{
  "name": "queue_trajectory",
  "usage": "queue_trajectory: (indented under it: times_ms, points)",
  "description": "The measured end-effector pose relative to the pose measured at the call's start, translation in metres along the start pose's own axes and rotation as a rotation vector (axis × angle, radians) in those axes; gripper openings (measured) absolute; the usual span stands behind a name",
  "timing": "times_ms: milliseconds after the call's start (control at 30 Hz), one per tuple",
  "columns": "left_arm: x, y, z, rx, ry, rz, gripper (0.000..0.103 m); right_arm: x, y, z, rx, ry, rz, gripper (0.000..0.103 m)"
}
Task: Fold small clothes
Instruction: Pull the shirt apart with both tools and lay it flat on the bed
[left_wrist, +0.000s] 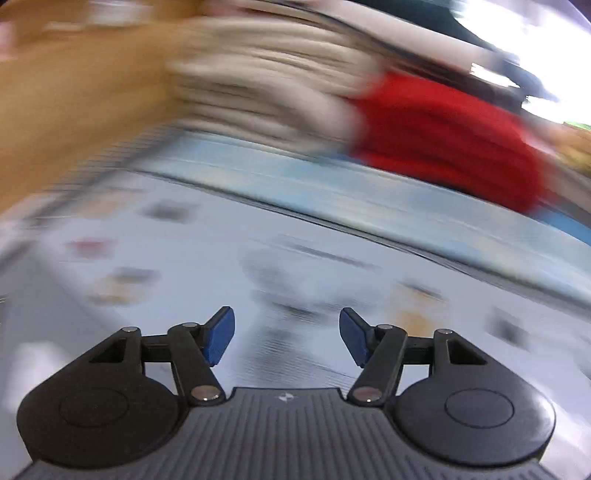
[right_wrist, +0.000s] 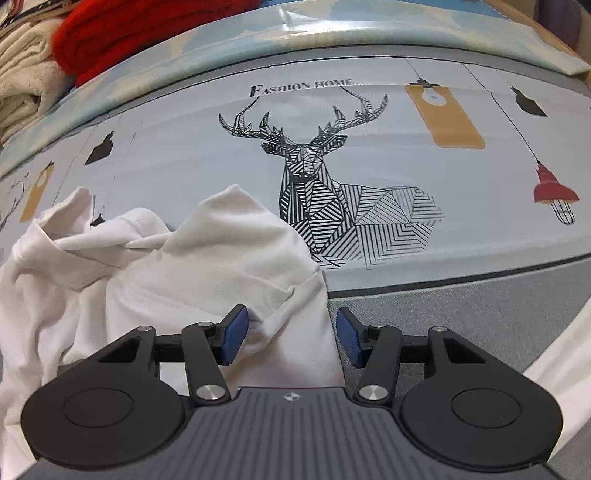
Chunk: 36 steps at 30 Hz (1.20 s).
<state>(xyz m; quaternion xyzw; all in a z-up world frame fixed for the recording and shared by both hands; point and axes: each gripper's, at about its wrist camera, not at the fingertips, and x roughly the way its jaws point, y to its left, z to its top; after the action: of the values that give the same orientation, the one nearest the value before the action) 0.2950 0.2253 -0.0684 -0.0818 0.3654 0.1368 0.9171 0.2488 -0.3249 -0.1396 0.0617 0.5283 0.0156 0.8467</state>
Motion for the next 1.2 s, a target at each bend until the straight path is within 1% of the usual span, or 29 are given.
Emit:
queue_trajectory:
  times_ms: [67,100,133,200,267,333,400,467,500,533,567,600,667,733,767,800,833,900,933,967,1000,1033,1067,1100,1133,1167,1200]
  points:
    - [0.017,-0.036,-0.016,0.084,0.081,-0.164,0.064,0.001,0.002,0.001,-0.015,-0.006,0.007,0.036]
    - [0.025,-0.051,-0.024,0.120,0.112,-0.222,0.064,0.001,0.003,0.002,-0.023,-0.003,0.011,0.031]
    - [0.034,-0.068,-0.032,0.164,0.142,-0.278,0.064,0.001,0.005,0.003,-0.033,-0.001,0.012,0.029]
    - [0.048,-0.091,-0.047,0.252,0.173,-0.347,0.064,0.002,0.008,0.004,-0.058,0.005,0.006,0.023]
    - [0.062,-0.110,-0.056,0.291,0.174,-0.362,0.065,0.002,0.010,0.006,-0.070,0.008,0.002,0.020]
    - [0.075,-0.121,-0.058,0.286,0.193,-0.372,0.065,0.001,0.009,0.007,-0.069,0.009,0.005,0.017]
    - [0.089,-0.129,-0.061,0.280,0.232,-0.399,0.065,0.001,0.006,0.007,-0.071,0.013,0.011,0.014]
    - [0.100,-0.141,-0.068,0.320,0.284,-0.424,0.064,0.000,0.005,0.008,-0.077,0.015,0.012,0.011]
    - [0.100,-0.146,-0.070,0.367,0.277,-0.422,0.063,0.001,0.004,0.008,-0.077,0.017,0.016,0.010]
    - [0.098,-0.149,-0.071,0.425,0.253,-0.420,0.041,0.001,0.003,0.009,-0.075,0.020,0.022,0.010]
    - [0.098,-0.151,-0.071,0.468,0.251,-0.430,0.017,0.001,0.002,0.010,-0.079,0.026,0.029,0.008]
    - [0.099,-0.150,-0.067,0.482,0.275,-0.450,0.004,0.001,0.001,0.011,-0.092,0.031,0.032,0.007]
    - [0.097,-0.144,-0.059,0.489,0.257,-0.440,0.003,-0.001,-0.003,0.018,-0.115,0.035,0.039,0.005]
    - [0.098,-0.137,-0.048,0.495,0.210,-0.370,0.003,-0.006,-0.010,0.029,-0.112,0.022,0.028,0.004]
    - [0.099,-0.129,-0.039,0.461,0.184,-0.326,0.003,-0.009,-0.014,0.035,-0.095,-0.002,0.012,0.004]
    - [0.100,-0.122,-0.032,0.413,0.153,-0.300,0.002,-0.014,-0.020,0.043,-0.071,-0.033,-0.011,0.004]
    - [0.101,-0.118,-0.026,0.377,0.111,-0.272,0.002,-0.018,-0.024,0.051,-0.047,-0.078,-0.040,0.004]
    - [0.101,-0.119,-0.023,0.368,0.036,-0.194,0.003,-0.027,-0.022,0.066,-0.039,-0.205,-0.051,0.004]
    - [0.103,-0.121,-0.024,0.370,0.021,-0.169,0.004,-0.029,-0.016,0.070,-0.065,-0.273,-0.048,0.004]
    - [0.105,-0.122,-0.025,0.364,0.033,-0.158,0.005,-0.029,-0.004,0.073,-0.119,-0.326,-0.048,0.006]
    - [0.109,-0.122,-0.026,0.357,0.069,-0.152,0.006,-0.024,0.005,0.074,-0.155,-0.332,-0.071,0.007]
    - [0.111,-0.122,-0.026,0.356,0.092,-0.145,0.007,-0.016,0.012,0.075,-0.171,-0.306,-0.113,0.009]
    - [0.108,-0.123,-0.026,0.357,0.084,-0.131,0.009,-0.009,0.016,0.076,-0.171,-0.272,-0.149,0.014]
    - [0.102,-0.121,-0.024,0.356,0.057,-0.111,0.015,-0.007,0.015,0.074,-0.160,-0.258,-0.165,0.014]
    - [0.096,-0.120,-0.021,0.352,0.038,-0.102,0.016,-0.009,0.010,0.072,-0.145,-0.263,-0.158,0.014]
    - [0.090,-0.120,-0.020,0.343,0.029,-0.117,0.016,-0.013,0.003,0.071,-0.118,-0.272,-0.152,0.014]
    - [0.084,-0.121,-0.020,0.338,0.034,-0.148,0.016,-0.020,-0.008,0.070,-0.078,-0.285,-0.151,0.014]
